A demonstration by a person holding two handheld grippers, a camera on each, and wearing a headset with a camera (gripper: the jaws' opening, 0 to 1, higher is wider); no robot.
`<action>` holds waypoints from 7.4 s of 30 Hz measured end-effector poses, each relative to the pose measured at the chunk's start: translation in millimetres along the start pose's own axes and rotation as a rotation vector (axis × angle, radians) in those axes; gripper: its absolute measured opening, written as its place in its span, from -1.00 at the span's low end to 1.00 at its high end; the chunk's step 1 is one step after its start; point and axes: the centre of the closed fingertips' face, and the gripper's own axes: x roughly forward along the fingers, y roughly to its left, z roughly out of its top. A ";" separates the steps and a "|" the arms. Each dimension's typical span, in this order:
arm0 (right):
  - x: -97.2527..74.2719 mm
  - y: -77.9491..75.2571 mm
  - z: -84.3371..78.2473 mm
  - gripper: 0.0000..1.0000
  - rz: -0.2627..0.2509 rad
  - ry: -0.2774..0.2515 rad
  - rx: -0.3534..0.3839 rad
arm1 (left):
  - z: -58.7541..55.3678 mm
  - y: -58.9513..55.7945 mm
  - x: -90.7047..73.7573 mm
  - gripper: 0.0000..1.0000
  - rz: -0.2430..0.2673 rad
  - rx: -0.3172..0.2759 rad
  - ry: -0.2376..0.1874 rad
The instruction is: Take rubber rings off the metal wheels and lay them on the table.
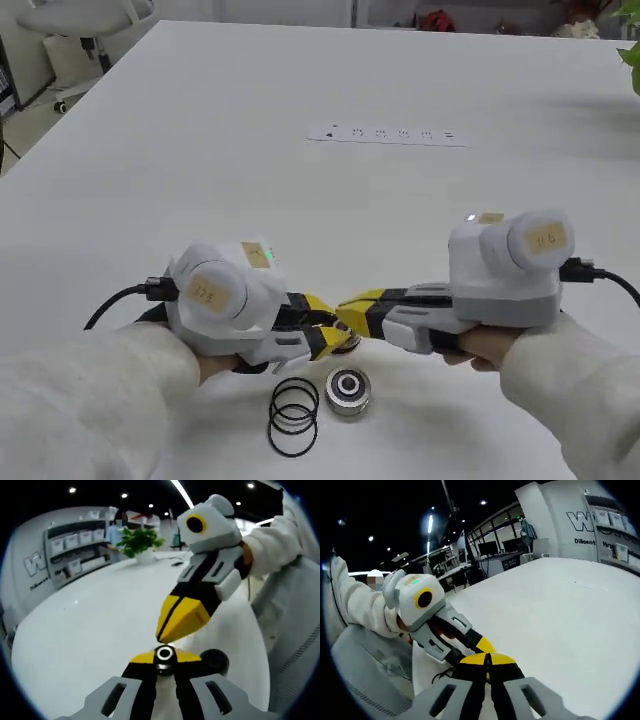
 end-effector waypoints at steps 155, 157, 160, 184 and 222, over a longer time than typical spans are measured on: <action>-16.1 11.7 2.0 -1.00 0.123 -0.055 0.403 | 43.2 15.4 -53.1 -0.18 0.045 0.002 -0.084; -15.6 17.0 3.3 -1.00 0.147 -0.051 0.402 | 44.7 16.2 -60.0 -0.13 0.053 -0.005 -0.093; -13.5 25.1 5.3 -1.00 0.179 -0.041 0.402 | 44.8 16.7 -68.7 -0.04 0.063 -0.011 -0.102; -7.4 105.9 -25.2 -1.00 0.446 0.199 0.357 | 30.1 -5.4 -105.0 0.24 0.078 -0.065 -0.097; -2.7 105.9 -57.3 -0.81 0.370 0.336 0.050 | 7.0 -14.6 -100.9 0.20 0.040 -0.048 -0.003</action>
